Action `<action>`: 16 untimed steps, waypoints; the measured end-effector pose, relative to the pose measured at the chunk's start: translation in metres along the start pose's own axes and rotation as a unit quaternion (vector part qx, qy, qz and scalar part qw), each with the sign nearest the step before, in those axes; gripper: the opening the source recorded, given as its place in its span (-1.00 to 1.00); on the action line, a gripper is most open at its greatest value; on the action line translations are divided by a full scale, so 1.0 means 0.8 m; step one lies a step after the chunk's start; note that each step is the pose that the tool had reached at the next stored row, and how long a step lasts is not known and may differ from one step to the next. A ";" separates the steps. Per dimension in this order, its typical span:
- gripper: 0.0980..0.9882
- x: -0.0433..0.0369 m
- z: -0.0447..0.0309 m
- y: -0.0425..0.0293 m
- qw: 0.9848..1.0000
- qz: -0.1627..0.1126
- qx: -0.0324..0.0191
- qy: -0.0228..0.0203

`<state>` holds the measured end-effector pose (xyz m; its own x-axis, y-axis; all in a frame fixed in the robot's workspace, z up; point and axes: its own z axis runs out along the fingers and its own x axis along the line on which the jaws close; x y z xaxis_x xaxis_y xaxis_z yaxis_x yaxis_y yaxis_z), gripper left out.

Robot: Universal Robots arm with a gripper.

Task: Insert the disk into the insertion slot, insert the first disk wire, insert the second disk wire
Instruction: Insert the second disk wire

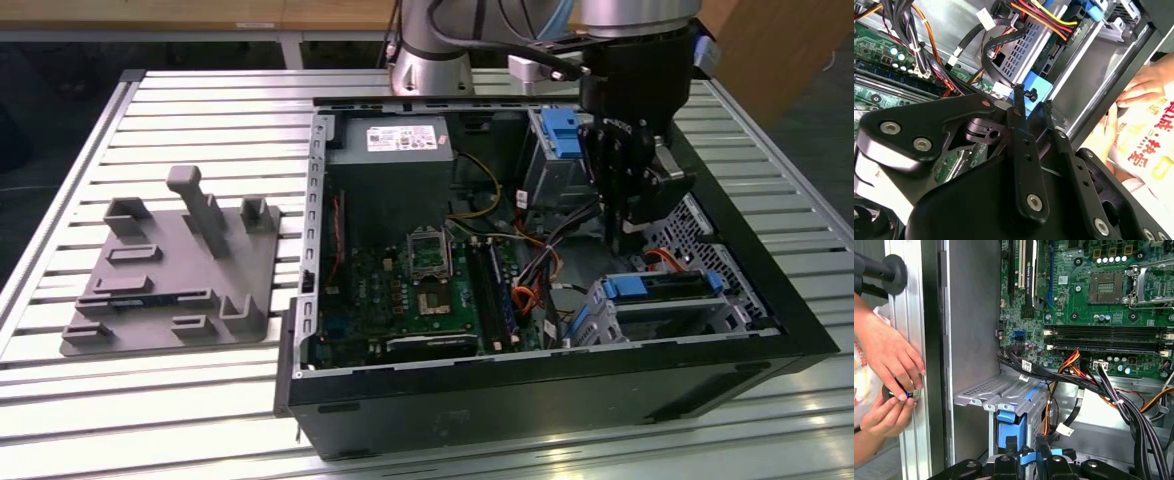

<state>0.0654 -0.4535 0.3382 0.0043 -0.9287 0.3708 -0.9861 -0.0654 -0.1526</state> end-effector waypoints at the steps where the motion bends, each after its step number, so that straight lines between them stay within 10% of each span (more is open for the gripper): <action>1: -0.57 0.000 0.0003 0.0000 1.000 0.000 0.000 0.000; 16: -0.57 -0.002 0.0044 0.0009 1.000 0.008 0.011 -0.011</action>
<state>0.0653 -0.4537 0.3344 -0.0069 -0.9373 0.3484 -0.9824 -0.0587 -0.1775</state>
